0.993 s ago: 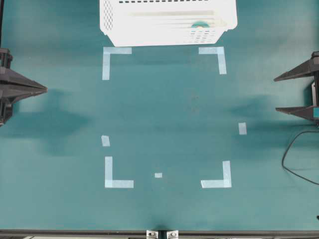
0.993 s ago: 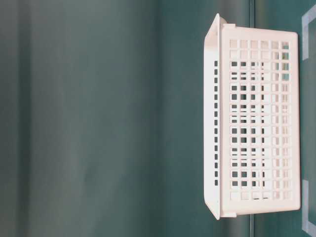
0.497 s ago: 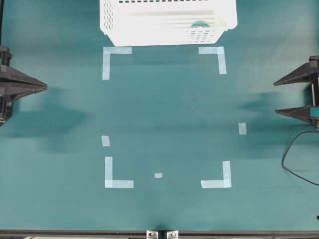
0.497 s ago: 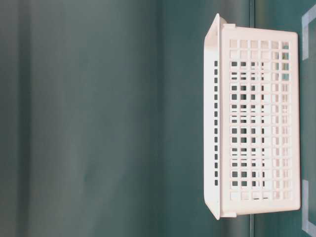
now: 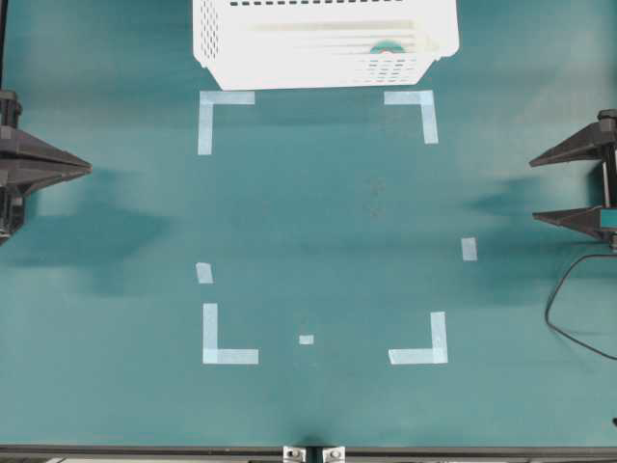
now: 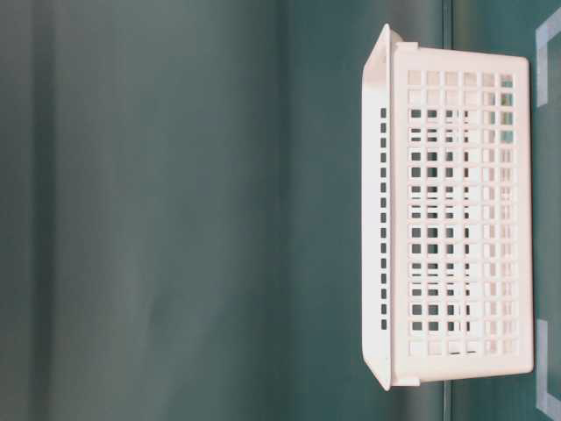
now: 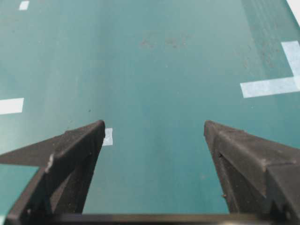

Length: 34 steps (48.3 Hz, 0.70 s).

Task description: Put the tape into the white basket.

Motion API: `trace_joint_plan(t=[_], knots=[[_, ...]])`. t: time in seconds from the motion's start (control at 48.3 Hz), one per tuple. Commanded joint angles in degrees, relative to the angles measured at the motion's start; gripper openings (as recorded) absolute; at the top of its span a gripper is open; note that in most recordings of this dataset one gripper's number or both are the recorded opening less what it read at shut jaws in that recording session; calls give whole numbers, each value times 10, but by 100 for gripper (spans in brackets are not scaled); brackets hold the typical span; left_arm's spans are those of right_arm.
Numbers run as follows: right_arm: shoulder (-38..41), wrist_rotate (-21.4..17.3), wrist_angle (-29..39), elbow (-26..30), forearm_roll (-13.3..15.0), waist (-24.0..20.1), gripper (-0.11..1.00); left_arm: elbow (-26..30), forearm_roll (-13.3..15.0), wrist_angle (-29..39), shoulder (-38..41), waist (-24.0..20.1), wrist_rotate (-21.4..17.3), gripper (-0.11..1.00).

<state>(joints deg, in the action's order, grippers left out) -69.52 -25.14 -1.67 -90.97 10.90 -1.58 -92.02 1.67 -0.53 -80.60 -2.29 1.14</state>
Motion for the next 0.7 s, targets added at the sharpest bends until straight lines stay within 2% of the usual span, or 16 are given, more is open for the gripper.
trace_joint_plan(t=[0.0,0.124,0.683], knots=[[4,0,-25,1,11,2,93,12,-1,0,1,-3,-1,-11],[4,-1,-37,-3,22,2,93,12,-1,1,1,-3,0,-11],[3,-28,-5,1,22,2,93,12,-1,1,1,-4,1,-11]])
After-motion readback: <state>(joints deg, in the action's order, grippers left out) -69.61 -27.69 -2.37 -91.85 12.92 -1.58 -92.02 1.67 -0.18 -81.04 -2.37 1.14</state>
